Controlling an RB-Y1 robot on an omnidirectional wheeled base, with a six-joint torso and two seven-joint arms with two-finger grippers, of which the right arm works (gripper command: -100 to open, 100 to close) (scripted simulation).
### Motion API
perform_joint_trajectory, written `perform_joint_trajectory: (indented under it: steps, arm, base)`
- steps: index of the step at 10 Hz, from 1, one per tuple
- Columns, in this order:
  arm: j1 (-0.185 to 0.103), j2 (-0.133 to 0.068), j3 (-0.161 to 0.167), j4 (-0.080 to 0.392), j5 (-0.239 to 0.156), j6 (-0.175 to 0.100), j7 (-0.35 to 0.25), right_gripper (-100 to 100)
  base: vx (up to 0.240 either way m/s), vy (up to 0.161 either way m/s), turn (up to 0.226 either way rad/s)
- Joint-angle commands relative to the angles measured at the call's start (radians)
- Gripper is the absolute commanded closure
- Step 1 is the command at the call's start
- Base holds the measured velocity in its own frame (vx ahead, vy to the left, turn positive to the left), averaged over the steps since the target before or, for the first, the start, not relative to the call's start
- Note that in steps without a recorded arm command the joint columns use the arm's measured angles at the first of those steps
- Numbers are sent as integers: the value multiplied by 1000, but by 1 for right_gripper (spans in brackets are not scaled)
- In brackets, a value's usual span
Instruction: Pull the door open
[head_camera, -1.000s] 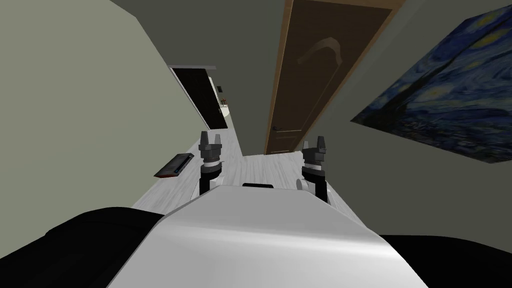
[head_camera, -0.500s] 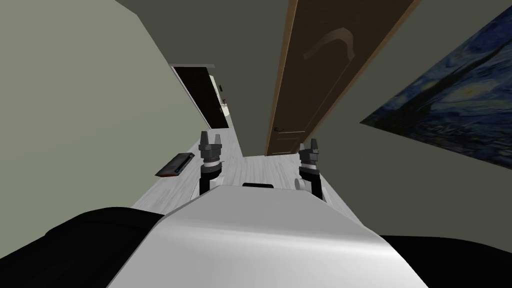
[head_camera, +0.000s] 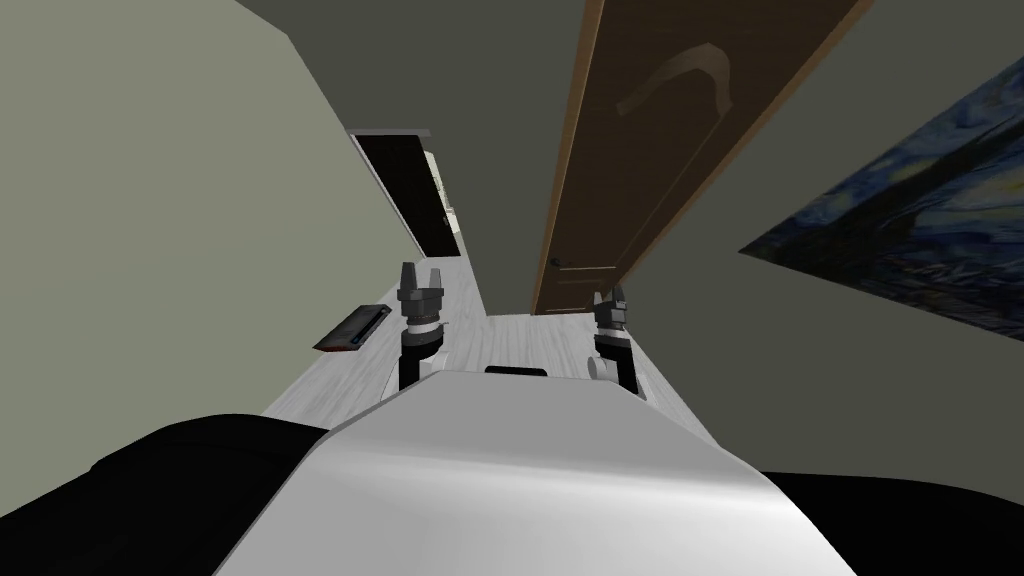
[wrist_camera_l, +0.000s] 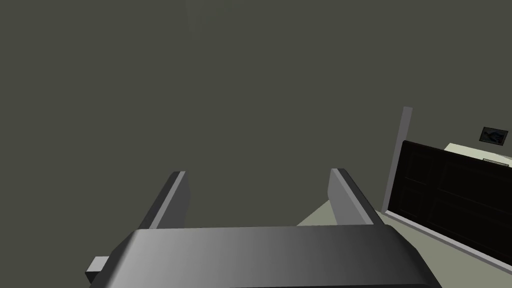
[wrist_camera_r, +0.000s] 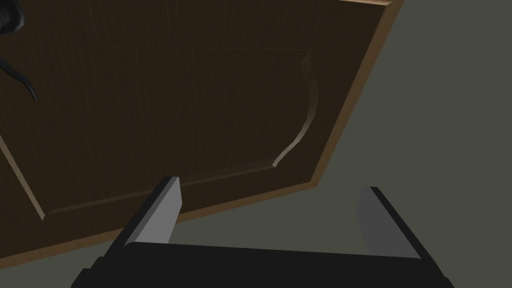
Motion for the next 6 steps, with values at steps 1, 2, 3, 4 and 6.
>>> perform_joint_trajectory:
  steps: [1, 2, 3, 4, 6]
  arm:
    - [-15, -2, 7, 43, 3, -3, 3, -100]
    - [-25, -8, 7, 73, 2, -7, 2, -100]
    - [-35, -14, 6, 104, 1, -11, 1, -100]
    - [-45, -20, 6, 133, 0, -16, -1, -100]
    - [-55, -26, 6, 167, -1, -20, -2, -100]
  base:
    - [89, -47, 71]
    - [92, -53, 82]
    - [95, -46, 84]
    - [106, -39, 64]
    - [82, -26, 49]
